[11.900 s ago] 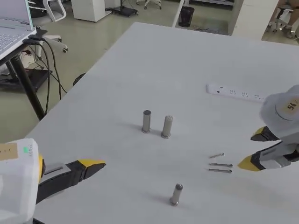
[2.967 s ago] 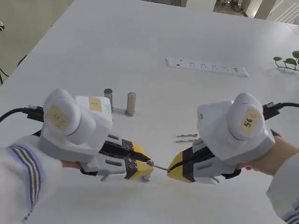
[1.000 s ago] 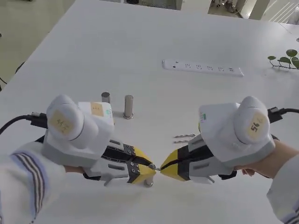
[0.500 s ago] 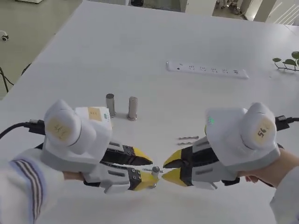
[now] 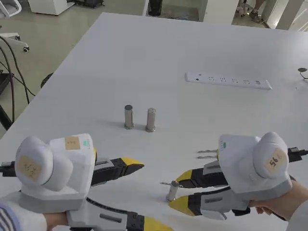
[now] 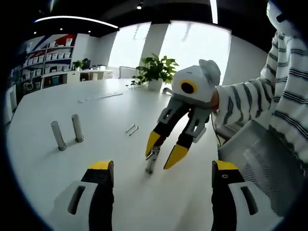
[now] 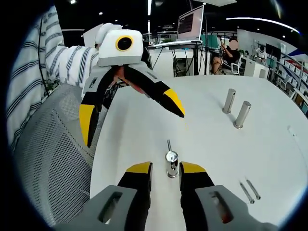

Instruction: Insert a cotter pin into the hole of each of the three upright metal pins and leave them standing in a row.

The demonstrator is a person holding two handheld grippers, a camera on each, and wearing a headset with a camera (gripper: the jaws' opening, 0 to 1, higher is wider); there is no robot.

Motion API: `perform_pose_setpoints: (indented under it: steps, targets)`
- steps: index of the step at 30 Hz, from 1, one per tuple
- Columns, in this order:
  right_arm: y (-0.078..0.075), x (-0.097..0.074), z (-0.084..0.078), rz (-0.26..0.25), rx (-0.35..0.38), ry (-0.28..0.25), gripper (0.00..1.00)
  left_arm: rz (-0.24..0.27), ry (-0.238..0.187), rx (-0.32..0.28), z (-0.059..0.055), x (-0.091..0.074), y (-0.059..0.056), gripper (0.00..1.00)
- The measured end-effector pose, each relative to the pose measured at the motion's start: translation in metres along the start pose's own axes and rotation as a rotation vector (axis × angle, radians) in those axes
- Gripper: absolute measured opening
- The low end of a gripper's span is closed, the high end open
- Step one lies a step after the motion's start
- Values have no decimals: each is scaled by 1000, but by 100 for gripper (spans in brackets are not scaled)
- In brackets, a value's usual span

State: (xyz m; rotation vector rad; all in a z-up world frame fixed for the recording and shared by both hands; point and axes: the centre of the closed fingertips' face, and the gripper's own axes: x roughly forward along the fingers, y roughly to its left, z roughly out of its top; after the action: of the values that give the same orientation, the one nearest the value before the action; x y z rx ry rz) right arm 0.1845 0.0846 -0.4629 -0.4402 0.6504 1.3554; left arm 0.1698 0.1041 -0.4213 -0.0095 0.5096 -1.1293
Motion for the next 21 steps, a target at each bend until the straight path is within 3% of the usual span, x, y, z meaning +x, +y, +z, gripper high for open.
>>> perform_pose_setpoints:
  steps: [3, 14, 18, 21]
  targets:
    - [0, 3, -2, 1, -1, 4, 18, 33, 2, -5, -3, -6, 3, 99]
    - [-2, 8, 1, -1, -29, 9, 15, 57, 0, -21, -6, -17, 3, 99]
    - [-4, 8, 1, -4, -42, 14, 10, 74, -29, -34, -5, -18, 6, 99]
    - [-5, 8, 1, -5, -46, 15, 7, 80, -24, -37, -7, -16, 7, 99]
